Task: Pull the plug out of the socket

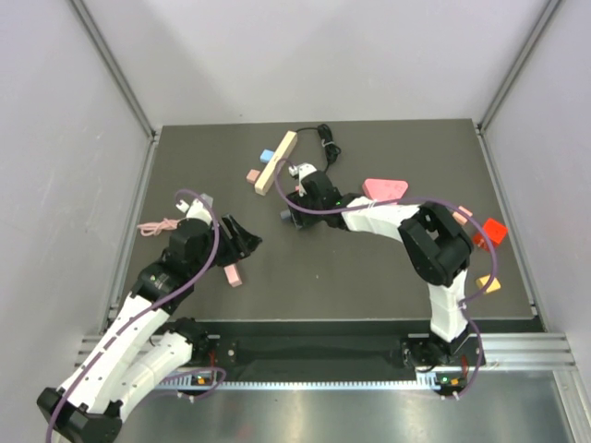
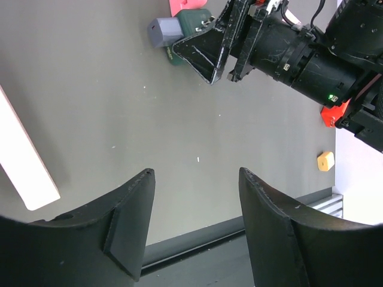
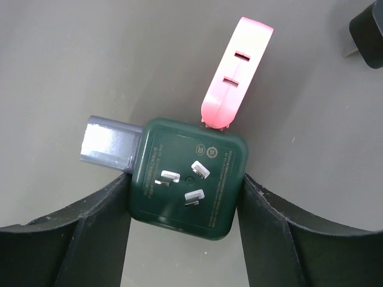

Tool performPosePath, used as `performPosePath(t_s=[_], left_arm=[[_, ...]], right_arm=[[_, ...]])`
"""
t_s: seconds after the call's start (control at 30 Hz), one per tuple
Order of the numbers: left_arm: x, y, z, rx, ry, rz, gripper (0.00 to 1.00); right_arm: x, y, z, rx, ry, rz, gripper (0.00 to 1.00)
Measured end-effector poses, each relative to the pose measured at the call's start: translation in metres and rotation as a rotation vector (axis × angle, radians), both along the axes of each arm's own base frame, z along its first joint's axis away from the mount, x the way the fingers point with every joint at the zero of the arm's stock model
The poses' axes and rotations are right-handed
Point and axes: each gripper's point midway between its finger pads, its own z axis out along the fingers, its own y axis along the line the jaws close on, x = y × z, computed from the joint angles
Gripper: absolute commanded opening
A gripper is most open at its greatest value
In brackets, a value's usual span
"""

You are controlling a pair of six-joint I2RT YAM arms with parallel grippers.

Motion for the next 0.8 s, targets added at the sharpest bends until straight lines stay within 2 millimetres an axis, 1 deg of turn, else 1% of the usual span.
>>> performPosePath(t_s=[0.03,0.07,0.13,0.17,0.23,0.27,0.4,0.47,0.6,0.7,0.8], left_arm=[[0.0,0.0,0.0,0.0,0.0,0.0,0.61],[0.0,0.0,0.0,0.0,0.001,0.0,0.6],[0.0,0.0,-0.002,-0.001,0.004,0.001,0.58],[0.0,0.0,-0.005,-0.001,0.01,0.003,0.57],[-0.001,0.0,-0.01,-0.003,0.021,0.004,0.56],[-0.002,-0.001,-0.014,-0.005,0.03,0.004,0.56],[-0.004,-0.006,-0.036,-0.025,0.083,-0.004,0.56],[-0.004,-0.013,-0.049,-0.053,0.112,-0.014,0.59],[-0.005,-0.024,-0.084,-0.12,0.181,-0.021,0.65],[-0.007,-0.033,-0.105,-0.172,0.238,-0.024,0.66],[-0.004,-0.042,-0.114,-0.214,0.279,-0.03,0.66]], right_arm=[[0.0,0.0,0.0,-0.001,0.0,-0.002,0.38],[0.0,0.0,0.0,-0.001,0.0,-0.002,0.31],[0.0,0.0,0.0,-0.001,0.0,-0.003,0.23],[0.0,0.0,-0.001,-0.002,0.0,-0.003,0.16],[-0.001,-0.002,-0.001,0.001,-0.002,-0.004,0.09],[-0.003,-0.004,-0.002,0.002,-0.003,-0.005,0.01],[-0.018,-0.017,-0.003,-0.001,0.006,-0.007,0.0],[-0.028,-0.026,-0.003,-0.003,0.015,-0.006,0.0],[-0.048,-0.039,-0.004,-0.002,0.034,0.002,0.0],[-0.064,-0.046,-0.004,0.003,0.048,0.018,0.0],[-0.08,-0.047,-0.003,0.018,0.071,0.044,0.0]])
